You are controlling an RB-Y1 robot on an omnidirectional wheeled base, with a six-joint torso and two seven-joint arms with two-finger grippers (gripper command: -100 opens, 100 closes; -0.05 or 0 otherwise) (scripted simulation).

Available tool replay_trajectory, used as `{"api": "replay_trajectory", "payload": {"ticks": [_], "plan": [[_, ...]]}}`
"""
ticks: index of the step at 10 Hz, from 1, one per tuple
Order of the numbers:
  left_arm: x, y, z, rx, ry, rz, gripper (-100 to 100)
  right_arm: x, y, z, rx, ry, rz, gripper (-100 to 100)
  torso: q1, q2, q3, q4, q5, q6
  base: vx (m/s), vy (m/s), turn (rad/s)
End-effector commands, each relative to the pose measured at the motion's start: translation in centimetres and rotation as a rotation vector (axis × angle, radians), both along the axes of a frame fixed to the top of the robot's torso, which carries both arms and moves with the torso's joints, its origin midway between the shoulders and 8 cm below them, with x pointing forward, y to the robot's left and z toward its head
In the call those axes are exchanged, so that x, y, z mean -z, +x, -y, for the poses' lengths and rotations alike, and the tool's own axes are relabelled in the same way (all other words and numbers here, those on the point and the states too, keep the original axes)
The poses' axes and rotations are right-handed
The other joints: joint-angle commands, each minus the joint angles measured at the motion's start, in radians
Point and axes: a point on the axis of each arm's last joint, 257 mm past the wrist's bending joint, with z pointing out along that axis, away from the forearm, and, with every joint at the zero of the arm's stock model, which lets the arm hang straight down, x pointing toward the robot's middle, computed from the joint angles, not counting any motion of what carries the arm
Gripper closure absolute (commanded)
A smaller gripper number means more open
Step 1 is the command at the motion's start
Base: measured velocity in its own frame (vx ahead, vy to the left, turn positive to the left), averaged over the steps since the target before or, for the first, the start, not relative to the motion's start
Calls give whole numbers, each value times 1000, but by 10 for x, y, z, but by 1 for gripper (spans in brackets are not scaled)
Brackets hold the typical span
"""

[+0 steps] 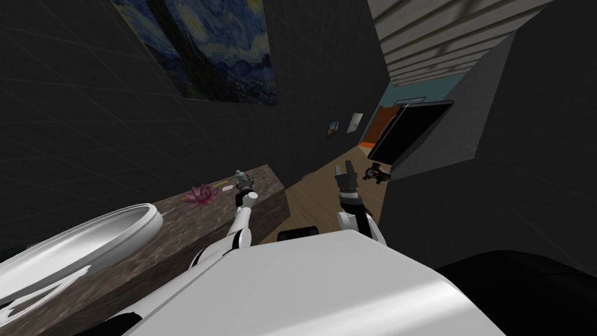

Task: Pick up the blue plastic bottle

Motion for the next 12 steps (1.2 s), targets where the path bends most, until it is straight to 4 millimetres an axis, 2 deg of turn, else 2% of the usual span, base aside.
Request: {"api": "replay_trajectory", "payload": {"ticks": [1,2,3,5,6,7,8,9,10,11,12], "plan": [[11,3,3,5,-9,-23,-100,0,0,0,0,0,0,0,0,0,0,0,0,0,-17,-1,-8],[-15,16,1,-1,26,19,-100,0,0,0,0,0,0,0,0,-1,-1,0,0,0,-67,23,76],[-18,24,8,9,18,20,-100,0,0,0,0,0,0,0,1,1,0,0,0,0,-79,25,32],[2,24,13,16,1,-21,-100,0,0,0,0,0,0,0,0,0,0,0,0,0,-18,5,-4],[-27,37,11,9,38,24,-100,0,0,0,0,0,0,0,0,-2,-1,0,0,0,-46,21,64],[-28,45,19,19,29,21,-100,0,0,0,0,0,0,0,1,0,0,0,0,0,-68,25,40],[-7,44,24,26,13,-24,-100,0,0,0,0,0,0,0,1,1,0,0,0,0,-36,15,-6],[-7,44,24,26,13,-24,-100,0,0,0,0,0,0,0,1,0,0,0,0,0,-11,3,-6],[-35,56,23,19,48,18,-100,0,0,0,0,0,0,0,0,-1,-1,0,0,0,-60,13,83],[-35,64,33,33,37,8,-100,0,0,0,0,0,0,0,1,0,0,0,0,-1,-69,15,31],[-25,62,34,36,31,-13,-100,0,0,0,0,0,0,0,0,1,1,0,0,0,-40,10,-14]]}}
